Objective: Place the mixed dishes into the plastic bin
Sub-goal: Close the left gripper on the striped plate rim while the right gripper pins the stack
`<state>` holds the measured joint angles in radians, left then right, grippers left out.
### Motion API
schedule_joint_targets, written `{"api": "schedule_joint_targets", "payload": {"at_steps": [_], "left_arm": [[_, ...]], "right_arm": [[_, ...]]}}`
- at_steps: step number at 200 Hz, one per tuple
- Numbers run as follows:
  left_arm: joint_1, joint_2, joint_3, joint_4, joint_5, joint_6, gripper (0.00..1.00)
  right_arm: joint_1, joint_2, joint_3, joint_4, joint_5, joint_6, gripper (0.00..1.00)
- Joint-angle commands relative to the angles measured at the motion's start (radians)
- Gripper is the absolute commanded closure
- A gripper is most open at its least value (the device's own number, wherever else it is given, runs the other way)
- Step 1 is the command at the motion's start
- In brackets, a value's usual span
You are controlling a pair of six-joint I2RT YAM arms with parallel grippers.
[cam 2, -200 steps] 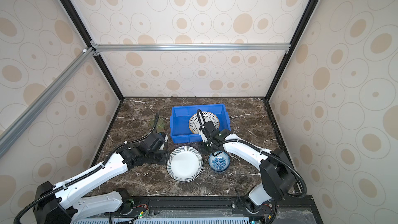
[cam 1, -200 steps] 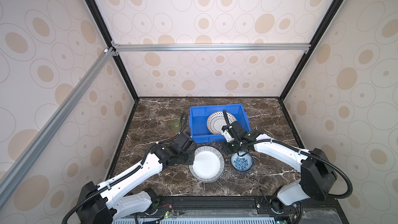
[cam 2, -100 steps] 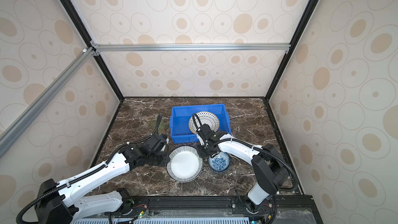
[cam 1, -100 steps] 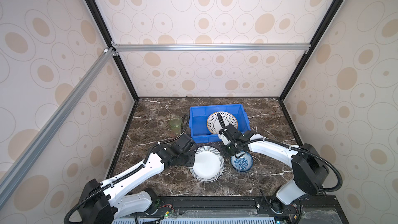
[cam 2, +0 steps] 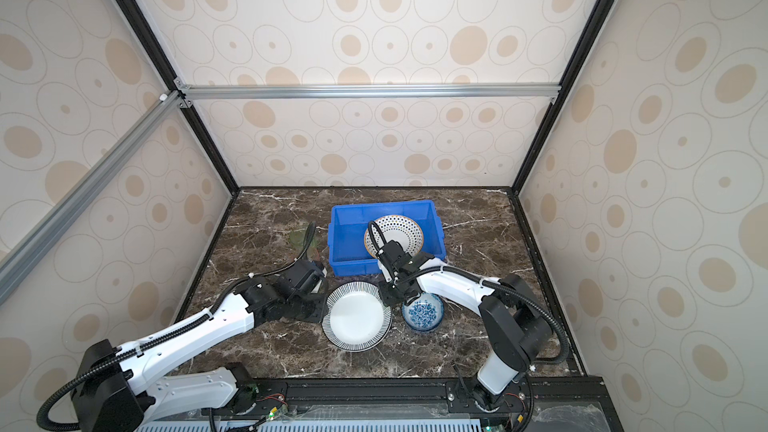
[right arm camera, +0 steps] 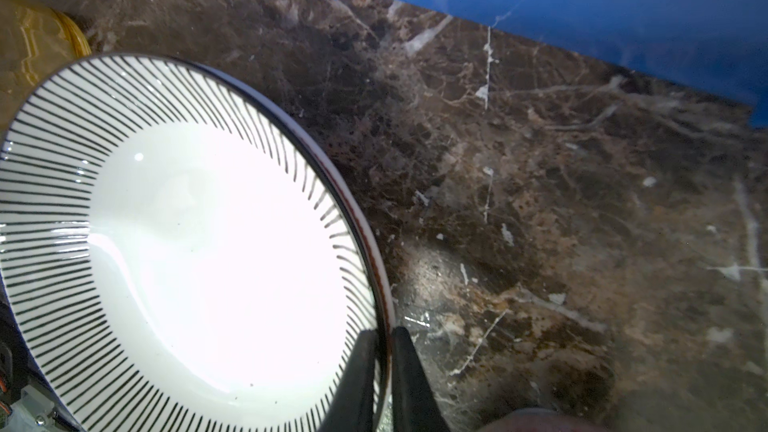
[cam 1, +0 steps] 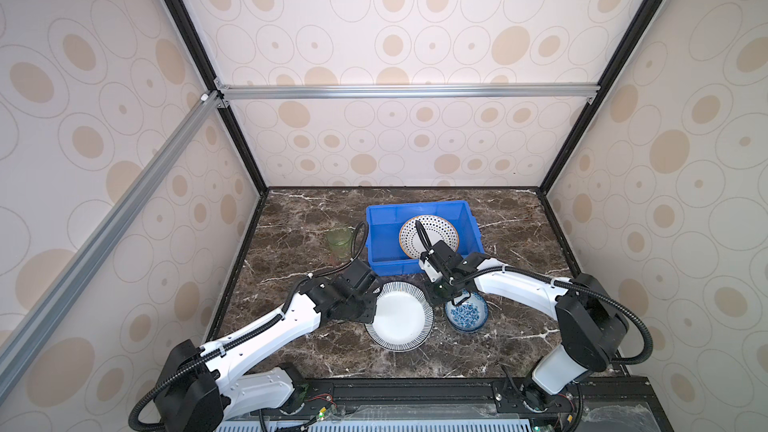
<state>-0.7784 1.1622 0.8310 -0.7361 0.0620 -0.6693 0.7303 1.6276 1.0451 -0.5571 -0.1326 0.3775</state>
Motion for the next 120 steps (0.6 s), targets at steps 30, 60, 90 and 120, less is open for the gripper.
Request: {"api": "schedule_joint_targets", "payload": {"at_steps": [30, 60, 90, 120], "left_arm": [[-0.010, 0.002, -0.017, -0.024, 0.006, -0.015, 0.73], [-0.015, 0.010, -0.020, -0.044, -0.010, -0.023, 0.73], [-0.018, 0.014, -0.024, -0.053, -0.019, -0.034, 0.72], [-0.021, 0.026, -0.027, -0.057, -0.026, -0.041, 0.71]], "right_arm": [[0.012, 0.024, 0.026, -0.023, 0.005, -0.009, 0.92], [0.013, 0.029, 0.024, -0.021, 0.002, -0.011, 0.93], [0.014, 0.034, 0.022, -0.018, -0.004, -0.012, 0.94], [0.014, 0.040, 0.016, -0.012, -0.013, -0.012, 0.94]]}}
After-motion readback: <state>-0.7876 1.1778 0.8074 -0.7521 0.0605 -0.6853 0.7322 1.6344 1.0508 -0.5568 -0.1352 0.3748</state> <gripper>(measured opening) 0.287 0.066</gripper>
